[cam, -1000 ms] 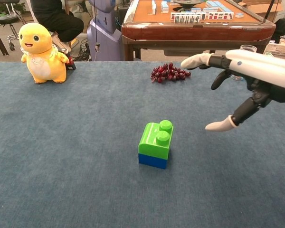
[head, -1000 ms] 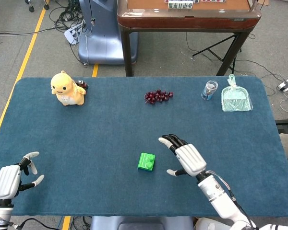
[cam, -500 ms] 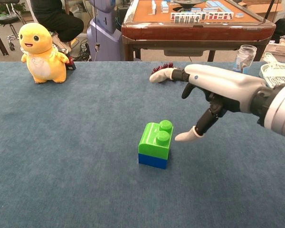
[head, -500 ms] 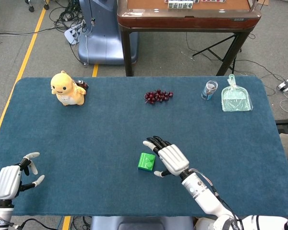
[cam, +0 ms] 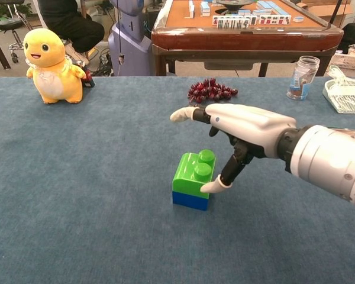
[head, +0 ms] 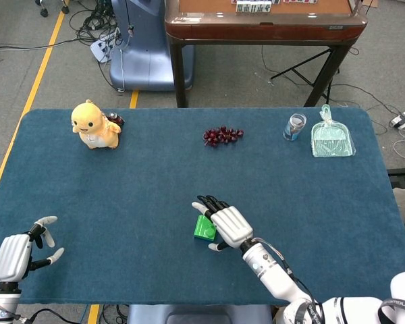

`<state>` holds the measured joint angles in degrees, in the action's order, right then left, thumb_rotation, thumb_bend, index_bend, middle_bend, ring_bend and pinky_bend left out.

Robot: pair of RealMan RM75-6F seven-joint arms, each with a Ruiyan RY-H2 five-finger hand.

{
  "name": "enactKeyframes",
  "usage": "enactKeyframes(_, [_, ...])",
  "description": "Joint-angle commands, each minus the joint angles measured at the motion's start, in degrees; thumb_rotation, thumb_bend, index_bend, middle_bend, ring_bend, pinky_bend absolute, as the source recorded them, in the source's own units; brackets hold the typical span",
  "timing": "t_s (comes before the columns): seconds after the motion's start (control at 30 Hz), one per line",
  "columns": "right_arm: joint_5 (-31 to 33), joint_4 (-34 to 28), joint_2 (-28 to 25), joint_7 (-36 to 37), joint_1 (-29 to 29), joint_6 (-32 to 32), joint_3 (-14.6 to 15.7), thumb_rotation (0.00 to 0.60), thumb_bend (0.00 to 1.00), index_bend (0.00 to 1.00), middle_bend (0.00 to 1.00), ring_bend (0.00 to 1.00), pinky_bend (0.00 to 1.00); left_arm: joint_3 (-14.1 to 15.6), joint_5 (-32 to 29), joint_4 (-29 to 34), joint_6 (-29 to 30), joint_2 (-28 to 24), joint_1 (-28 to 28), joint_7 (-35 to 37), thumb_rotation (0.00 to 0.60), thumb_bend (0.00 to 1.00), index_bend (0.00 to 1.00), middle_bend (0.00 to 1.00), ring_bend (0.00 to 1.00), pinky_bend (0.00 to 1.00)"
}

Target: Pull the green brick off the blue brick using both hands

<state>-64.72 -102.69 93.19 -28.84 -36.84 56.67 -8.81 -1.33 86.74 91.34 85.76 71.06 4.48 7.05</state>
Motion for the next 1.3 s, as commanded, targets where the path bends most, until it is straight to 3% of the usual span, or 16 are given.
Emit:
enactKeyframes(0.03, [0.9, 1.0, 1.1, 0.0, -0.8, -0.5, 0.0, 0.600, 0.00, 0.08, 0.03, 0.00, 0.19, 0.1, 0.0, -0.1, -0.1, 0.1, -0.1, -0.1, 0.600, 0.21, 0.34, 0.61, 0.62, 0.76])
enactKeyframes(0.73, [7.0, 8.0, 6.0, -2.3, -4.2, 0.7, -1.4, 0.600, 0.00, 0.08, 0.03, 0.00, 0.19, 0.5, -0.5, -0.4, -1.2, 0.9, -0.3, 2.2, 0.600, 0.21, 0.35, 0.61, 0.62, 0.76])
enactKeyframes(1.3, [15.0, 8.5, 2.4, -2.8, -5.3, 1.4, -3.7, 0.600, 0.00, 0.10, 0.03, 0.00, 0.19, 0.9, -0.1, -0.5, -1.7, 1.4, -0.2, 1.5, 0.600, 0.21, 0.35, 0.61, 0.62, 0.76])
